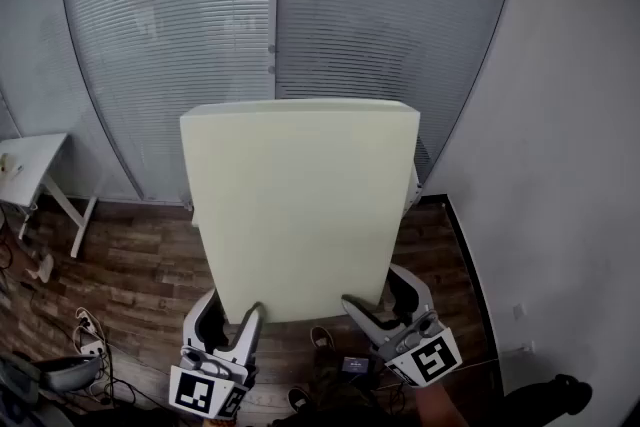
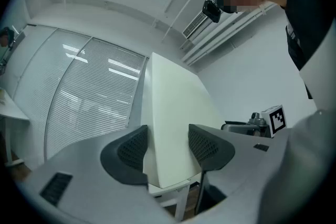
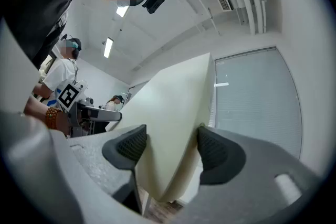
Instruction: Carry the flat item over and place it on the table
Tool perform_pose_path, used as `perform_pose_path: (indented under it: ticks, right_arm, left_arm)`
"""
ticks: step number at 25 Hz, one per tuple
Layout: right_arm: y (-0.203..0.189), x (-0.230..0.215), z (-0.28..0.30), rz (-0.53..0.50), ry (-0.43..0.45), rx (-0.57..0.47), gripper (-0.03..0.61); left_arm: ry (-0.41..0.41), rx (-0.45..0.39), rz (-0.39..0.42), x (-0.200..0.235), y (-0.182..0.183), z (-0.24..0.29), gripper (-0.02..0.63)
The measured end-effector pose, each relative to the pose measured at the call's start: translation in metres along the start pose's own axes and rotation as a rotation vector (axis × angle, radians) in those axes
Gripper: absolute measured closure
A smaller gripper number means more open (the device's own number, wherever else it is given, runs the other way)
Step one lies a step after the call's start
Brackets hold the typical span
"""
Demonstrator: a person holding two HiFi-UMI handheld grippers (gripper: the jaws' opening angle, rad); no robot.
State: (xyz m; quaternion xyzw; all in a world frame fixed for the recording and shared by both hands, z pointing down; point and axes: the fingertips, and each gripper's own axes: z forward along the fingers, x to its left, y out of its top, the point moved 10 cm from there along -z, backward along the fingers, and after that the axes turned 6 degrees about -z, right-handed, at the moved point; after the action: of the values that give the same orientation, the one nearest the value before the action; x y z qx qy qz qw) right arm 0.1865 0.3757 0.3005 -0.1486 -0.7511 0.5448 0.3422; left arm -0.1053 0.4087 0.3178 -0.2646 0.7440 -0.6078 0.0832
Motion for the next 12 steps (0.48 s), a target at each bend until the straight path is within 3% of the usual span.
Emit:
perform_pose_path:
  ticks: [6,12]
  right_arm:
    - [0.01,0.006,0.007,0.029,0.016,-0.027,0.276]
    - [0.006,-0.002,0.016,0.038,0.035,-0.019,0.275]
  left_arm:
    - [-0.005,-0.018,-0.023,0.013,0.005,-0.004,0.368]
    - [0.02,0.024,-0.006,0.021,0.003,0.001,0.368]
